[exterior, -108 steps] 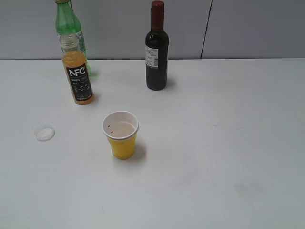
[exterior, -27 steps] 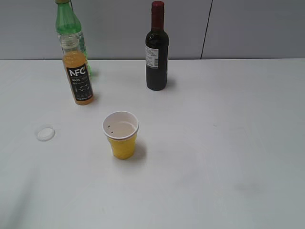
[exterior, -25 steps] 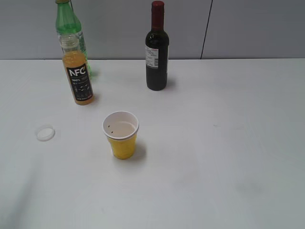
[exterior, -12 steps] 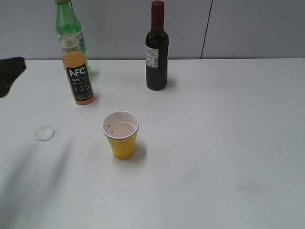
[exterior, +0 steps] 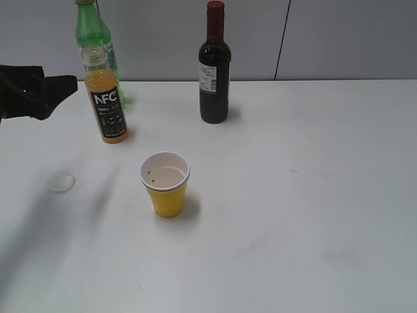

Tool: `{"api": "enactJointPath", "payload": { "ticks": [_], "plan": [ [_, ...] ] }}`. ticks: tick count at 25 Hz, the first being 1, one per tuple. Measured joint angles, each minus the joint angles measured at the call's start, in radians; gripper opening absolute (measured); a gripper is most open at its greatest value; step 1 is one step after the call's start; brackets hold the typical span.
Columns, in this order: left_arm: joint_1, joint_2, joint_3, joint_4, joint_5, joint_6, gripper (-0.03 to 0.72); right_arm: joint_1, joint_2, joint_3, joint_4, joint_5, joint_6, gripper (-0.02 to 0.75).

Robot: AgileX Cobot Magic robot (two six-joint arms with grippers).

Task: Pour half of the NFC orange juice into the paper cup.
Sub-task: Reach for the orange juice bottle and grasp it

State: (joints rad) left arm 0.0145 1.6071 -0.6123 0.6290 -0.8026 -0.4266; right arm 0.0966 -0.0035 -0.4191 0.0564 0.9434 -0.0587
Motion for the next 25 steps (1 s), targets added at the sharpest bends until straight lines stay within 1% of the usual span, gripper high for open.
{"api": "enactJointPath", "payload": {
  "ticks": [3, 4, 5, 8, 15, 20, 25],
  "plan": [
    [0.07, 0.068, -0.044, 0.117, -0.079, -0.054, 0.59, 0.0, 0.0, 0.0, 0.0, 0.0, 0.0, 0.575],
    [0.091, 0.107, -0.075, 0.175, -0.089, -0.069, 0.59, 0.0, 0.0, 0.0, 0.0, 0.0, 0.0, 0.576],
    [0.091, 0.107, -0.075, 0.175, -0.089, -0.069, 0.59, 0.0, 0.0, 0.0, 0.0, 0.0, 0.0, 0.576],
    [0.095, 0.163, -0.13, 0.228, -0.098, -0.074, 0.59, 0.0, 0.0, 0.0, 0.001, 0.0, 0.0, 0.575],
    [0.085, 0.284, -0.23, 0.252, -0.101, -0.077, 0.592, 0.0, 0.0, 0.0, 0.001, 0.0, 0.0, 0.575],
    [0.084, 0.37, -0.295, 0.253, -0.1, -0.077, 0.651, 0.0, 0.0, 0.0, 0.001, 0.0, 0.001, 0.575],
    [0.084, 0.411, -0.308, 0.251, -0.136, -0.075, 0.666, 0.0, 0.0, 0.0, 0.001, 0.0, 0.001, 0.575]
  ]
}}
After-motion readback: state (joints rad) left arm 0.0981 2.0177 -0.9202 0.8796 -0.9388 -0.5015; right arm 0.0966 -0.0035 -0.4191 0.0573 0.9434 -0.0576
